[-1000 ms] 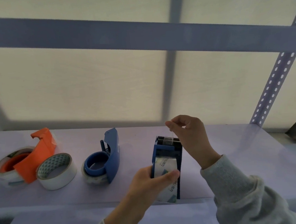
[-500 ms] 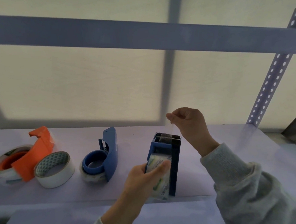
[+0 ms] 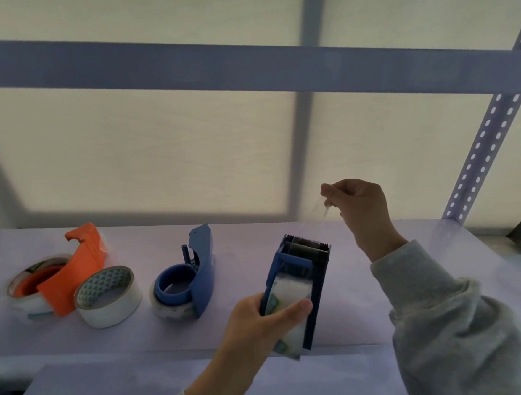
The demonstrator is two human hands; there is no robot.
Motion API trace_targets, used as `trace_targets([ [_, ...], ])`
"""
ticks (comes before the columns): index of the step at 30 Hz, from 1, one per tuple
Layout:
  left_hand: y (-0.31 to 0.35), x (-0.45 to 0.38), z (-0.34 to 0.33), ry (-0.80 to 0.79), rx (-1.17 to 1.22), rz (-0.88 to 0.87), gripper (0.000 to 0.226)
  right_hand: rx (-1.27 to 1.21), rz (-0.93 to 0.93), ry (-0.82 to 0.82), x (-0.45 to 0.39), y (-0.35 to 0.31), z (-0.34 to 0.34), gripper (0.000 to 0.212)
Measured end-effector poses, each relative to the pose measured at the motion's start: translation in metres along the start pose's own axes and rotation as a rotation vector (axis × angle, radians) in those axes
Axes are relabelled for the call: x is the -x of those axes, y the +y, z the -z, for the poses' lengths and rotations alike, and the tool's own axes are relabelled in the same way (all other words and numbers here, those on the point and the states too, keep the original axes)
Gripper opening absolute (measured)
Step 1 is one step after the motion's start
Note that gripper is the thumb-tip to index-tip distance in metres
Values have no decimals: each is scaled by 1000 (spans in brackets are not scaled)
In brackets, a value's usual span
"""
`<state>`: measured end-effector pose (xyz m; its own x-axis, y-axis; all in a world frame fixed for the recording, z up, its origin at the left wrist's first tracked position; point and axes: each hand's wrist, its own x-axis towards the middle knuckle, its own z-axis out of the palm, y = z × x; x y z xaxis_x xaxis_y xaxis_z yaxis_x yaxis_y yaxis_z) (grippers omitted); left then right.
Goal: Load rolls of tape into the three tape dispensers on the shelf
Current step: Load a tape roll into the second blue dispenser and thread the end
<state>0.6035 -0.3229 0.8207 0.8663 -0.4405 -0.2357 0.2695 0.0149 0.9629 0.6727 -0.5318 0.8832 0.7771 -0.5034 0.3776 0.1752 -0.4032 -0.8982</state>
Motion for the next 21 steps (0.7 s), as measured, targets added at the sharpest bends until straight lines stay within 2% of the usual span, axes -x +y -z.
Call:
trace_targets([
  [7, 1, 2, 3, -66, 5, -25, 36, -112, -155, 10, 0, 14, 4, 21],
  [12, 0, 1, 6, -62, -13, -40, 51, -145, -175, 46, -1, 19, 8, 22],
  [15, 1, 0, 4, -38, 56, -70, 55, -150, -193, 56, -1, 23, 9, 19],
  [21, 5, -2, 5, -97, 83, -88, 63, -149, -236, 64, 2, 29, 12, 19],
])
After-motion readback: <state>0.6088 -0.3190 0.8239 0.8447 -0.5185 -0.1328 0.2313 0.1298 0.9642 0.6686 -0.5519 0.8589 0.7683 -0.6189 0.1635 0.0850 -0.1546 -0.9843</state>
